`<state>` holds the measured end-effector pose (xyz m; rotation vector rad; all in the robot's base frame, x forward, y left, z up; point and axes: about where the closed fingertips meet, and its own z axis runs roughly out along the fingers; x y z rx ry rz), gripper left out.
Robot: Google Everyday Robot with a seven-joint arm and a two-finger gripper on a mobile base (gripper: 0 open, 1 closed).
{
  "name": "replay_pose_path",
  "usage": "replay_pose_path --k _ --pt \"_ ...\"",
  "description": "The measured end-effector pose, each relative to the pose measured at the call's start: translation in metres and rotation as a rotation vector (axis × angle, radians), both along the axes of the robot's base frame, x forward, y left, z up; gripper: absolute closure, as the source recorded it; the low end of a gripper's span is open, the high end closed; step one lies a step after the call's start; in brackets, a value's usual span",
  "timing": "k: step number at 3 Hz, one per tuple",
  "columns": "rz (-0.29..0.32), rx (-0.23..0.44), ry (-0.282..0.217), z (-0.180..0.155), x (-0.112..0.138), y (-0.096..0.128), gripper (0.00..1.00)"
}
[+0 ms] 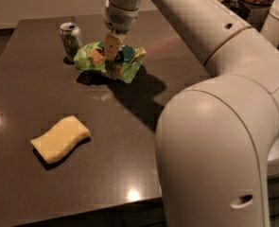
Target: Move green rice chip bag near 7up can
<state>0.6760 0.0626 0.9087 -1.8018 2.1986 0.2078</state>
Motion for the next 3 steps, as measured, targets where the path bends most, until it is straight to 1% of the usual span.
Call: replay_pose_path --k 1,2,3 --pt "-0.018 0.004 -0.003 -0.0004 0.0093 0.0078 0.53" --pt "-0.019 0.012 -0.012 -0.0019 0.0132 0.0114 0.29" --pt "-0.019 0.023 -0.022 -0.0057 0.0182 0.0172 0.00"
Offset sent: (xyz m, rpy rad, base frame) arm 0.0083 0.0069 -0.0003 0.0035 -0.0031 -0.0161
